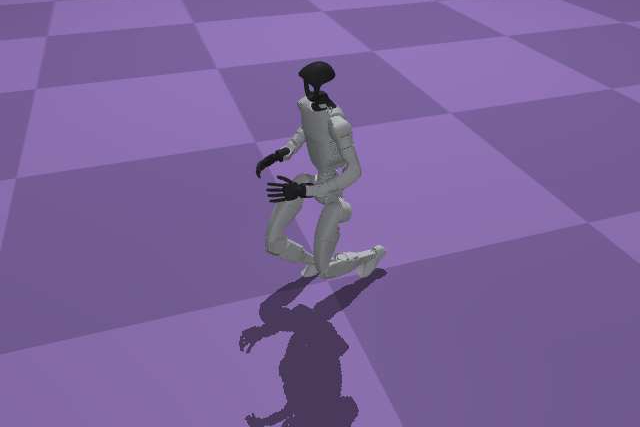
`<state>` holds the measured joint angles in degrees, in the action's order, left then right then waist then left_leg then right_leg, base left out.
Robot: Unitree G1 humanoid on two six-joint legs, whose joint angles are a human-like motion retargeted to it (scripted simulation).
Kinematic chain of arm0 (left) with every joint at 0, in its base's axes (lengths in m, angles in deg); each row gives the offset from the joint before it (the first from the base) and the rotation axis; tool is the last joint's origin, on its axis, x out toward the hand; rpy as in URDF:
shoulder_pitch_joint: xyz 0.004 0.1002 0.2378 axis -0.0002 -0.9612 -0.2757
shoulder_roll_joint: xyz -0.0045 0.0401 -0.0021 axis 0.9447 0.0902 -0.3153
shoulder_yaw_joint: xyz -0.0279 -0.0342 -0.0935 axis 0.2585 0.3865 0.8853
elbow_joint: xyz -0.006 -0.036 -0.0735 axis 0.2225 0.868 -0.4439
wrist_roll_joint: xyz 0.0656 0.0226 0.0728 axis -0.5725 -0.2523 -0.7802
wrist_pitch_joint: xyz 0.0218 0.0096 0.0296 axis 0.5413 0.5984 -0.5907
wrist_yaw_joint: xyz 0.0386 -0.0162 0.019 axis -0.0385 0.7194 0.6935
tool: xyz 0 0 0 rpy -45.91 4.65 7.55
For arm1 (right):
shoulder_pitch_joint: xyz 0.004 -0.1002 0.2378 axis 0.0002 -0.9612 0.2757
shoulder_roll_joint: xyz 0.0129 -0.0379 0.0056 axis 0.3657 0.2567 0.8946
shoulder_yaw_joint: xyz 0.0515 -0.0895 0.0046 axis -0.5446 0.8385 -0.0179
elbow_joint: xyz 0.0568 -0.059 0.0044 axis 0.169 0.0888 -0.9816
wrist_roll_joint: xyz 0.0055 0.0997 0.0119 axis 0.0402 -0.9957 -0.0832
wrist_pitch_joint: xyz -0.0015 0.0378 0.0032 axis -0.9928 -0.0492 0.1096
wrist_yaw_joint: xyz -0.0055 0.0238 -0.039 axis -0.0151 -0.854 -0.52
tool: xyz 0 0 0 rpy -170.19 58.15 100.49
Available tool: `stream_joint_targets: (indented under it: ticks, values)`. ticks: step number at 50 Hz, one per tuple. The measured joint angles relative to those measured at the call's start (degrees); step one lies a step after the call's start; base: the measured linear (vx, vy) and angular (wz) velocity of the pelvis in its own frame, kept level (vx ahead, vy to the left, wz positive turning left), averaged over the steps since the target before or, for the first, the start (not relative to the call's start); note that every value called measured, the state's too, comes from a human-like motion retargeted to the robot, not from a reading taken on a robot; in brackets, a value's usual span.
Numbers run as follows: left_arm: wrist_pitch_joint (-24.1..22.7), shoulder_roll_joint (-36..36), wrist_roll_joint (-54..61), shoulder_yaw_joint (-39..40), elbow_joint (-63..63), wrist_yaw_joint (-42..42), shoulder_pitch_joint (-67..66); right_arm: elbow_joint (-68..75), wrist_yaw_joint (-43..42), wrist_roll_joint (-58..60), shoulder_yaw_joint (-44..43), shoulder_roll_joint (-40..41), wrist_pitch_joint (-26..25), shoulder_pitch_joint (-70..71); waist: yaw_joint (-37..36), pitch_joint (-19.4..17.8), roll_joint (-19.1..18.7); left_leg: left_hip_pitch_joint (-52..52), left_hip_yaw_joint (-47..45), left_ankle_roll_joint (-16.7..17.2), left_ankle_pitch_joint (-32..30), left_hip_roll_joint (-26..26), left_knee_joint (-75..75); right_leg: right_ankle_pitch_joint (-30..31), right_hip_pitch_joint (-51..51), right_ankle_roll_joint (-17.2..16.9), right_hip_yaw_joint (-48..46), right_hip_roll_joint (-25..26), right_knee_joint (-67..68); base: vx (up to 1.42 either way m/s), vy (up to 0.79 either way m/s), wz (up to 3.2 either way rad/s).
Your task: Run
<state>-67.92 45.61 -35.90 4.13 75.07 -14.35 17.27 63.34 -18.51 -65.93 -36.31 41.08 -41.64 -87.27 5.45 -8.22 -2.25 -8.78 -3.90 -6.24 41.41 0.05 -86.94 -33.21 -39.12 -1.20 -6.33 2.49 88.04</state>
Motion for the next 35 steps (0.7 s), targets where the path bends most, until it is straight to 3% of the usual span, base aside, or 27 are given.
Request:
stream_joint_targets:
  ticks: [2, 5, 7, 10, 13, 15, 18, 20, 24, 26, 29, 33, 35]
  values:
    - [0.2, -0.7, 0.4, -0.7, 2.0, -1.4, -4.0, -1.2, -0.6, -0.4, 0.1, -0.2, -0.6, 3.1, -1.8, 3.2, -0.5, -11.6, -0.3, -0.3, -7.5, 2.0, -8.4, -0.9, 1.7, 0.3, 0.3, 0.8, -3.3, -0.03, -0.03, 0.44]
    - [-0.1, -0.2, 1.5, 0.0, 2.9, -5.3, -11.2, -4.2, -1.2, -0.9, -0.4, -0.4, -0.5, 7.6, -5.8, 6.0, 0.8, -25.8, -2.4, -1.0, -9.1, 1.3, -7.2, 3.7, 9.9, -3.9, 2.5, 0.6, -11.5, 0.02, 0.01, 0.29]
    - [-0.7, 0.9, 3.0, 1.5, 2.7, -8.0, -16.3, -6.0, -0.5, -1.3, -1.0, -0.4, 0.2, 9.0, -7.8, 7.7, 2.9, -30.9, -4.6, 0.1, -8.9, -1.8, 3.9, 11.4, 16.1, -8.3, 3.7, -1.8, -14.3, 0.02, 0.03, 0.1]
    - [-0.6, 1.8, 5.3, 4.0, 2.0, -9.1, -21.5, -8.1, 0.6, -0.9, -1.7, -0.2, 0.9, 9.5, -7.7, 9.4, 7.2, -34.2, -6.4, 1.3, -9.0, -10.7, 22.5, 21.9, 22.8, -13.4, 4.8, -7.7, -12.2, 0.01, 0.06, 0.32]
    - [-0.7, 1.8, 3.5, 4.3, 0.6, -6.4, -20.4, -6.6, 0.0, 1.4, -1.0, 1.6, 0.1, 7.3, -5.9, 9.3, 9.4, -34.4, -6.3, -4.4, -2.5, -14.9, 16.7, 22.5, 23.6, -12.6, 4.9, -12.3, 1.3, -0.01, 0.01, 0.07]
    - [-0.2, 2.1, 0.2, 4.0, -0.1, -3.2, -15.2, -3.1, -1.0, 3.5, 0.1, 3.4, -1.4, 5.2, -3.7, 8.0, 10.6, -32.1, -5.7, -8.7, 4.1, -16.6, 10.5, 19.7, 19.8, -10.2, 5.2, -15.7, 12.6, -0.03, 0.0, -0.06]
    - [2.2, 1.1, -3.4, 1.5, 1.8, 1.7, 0.1, 3.8, -0.8, 4.4, 2.2, 4.4, -1.7, 4.2, 0.7, 7.2, 10.1, -23.5, -3.4, -8.5, 7.4, -17.3, 14.2, 11.9, 5.6, -5.2, 6.8, -17.2, 19.6, -0.02, 0.04, -0.34]
    - [1.8, 0.1, -2.0, 0.8, 0.4, 0.8, 6.2, 4.3, 1.8, 2.0, 2.5, 2.6, -1.0, 1.3, 3.4, 8.0, 6.4, -15.3, -1.5, -4.6, 4.8, -14.3, 19.3, 9.3, -2.0, -3.6, 5.0, -14.3, 14.9, 0.07, 0.03, -0.58]
    - [-2.6, -0.7, 1.6, -2.3, -3.8, -4.2, 10.9, 3.2, 5.2, -2.9, 1.0, 0.1, -0.5, -6.0, 6.1, 10.2, -1.8, -5.8, 0.5, 7.6, -14.8, -4.2, 21.5, 11.2, -8.4, -6.1, -0.8, -3.8, -10.6, 0.07, -0.09, -0.44]
    - [-4.2, -0.4, 2.9, -4.4, -5.5, -6.8, 11.6, 2.2, 5.6, -4.1, -0.3, 0.0, -0.4, -8.7, 4.7, 10.9, -5.4, -4.7, 0.8, 10.8, -23.9, 1.7, 15.9, 13.8, -9.0, -7.4, -2.5, 2.5, -21.6, -0.03, -0.09, -0.57]
    - [-3.6, -0.3, 3.8, -6.0, -6.3, -9.3, 9.9, 0.6, 4.3, -4.0, -1.0, -0.6, -0.4, -8.2, 1.5, 11.1, -7.2, -4.8, -0.3, 9.3, -26.3, 8.3, 2.7, 9.8, -7.7, -3.8, -4.2, 6.4, -21.2, -0.06, -0.07, -0.39]
    - [1.5, -0.6, 4.1, -4.7, -1.2, -10.6, 3.2, 0.3, 1.6, -0.6, -1.6, -2.3, -2.6, 2.3, -4.2, 7.6, -5.9, -11.1, -0.3, 2.3, -17.0, 14.5, -17.8, -8.6, -2.1, 6.3, -3.4, 7.6, -9.9, -0.04, -0.08, 0.01]
    - [4.0, -1.0, 4.0, -3.0, 2.3, -11.9, -1.6, 0.4, -0.1, 1.2, -1.5, -3.2, -3.9, 11.2, -7.0, 5.8, -4.4, -19.1, 0.1, -1.5, -12.0, 14.4, -23.1, -14.0, 3.4, 7.5, -2.0, 6.8, -9.9, -0.03, -0.07, 0.44]
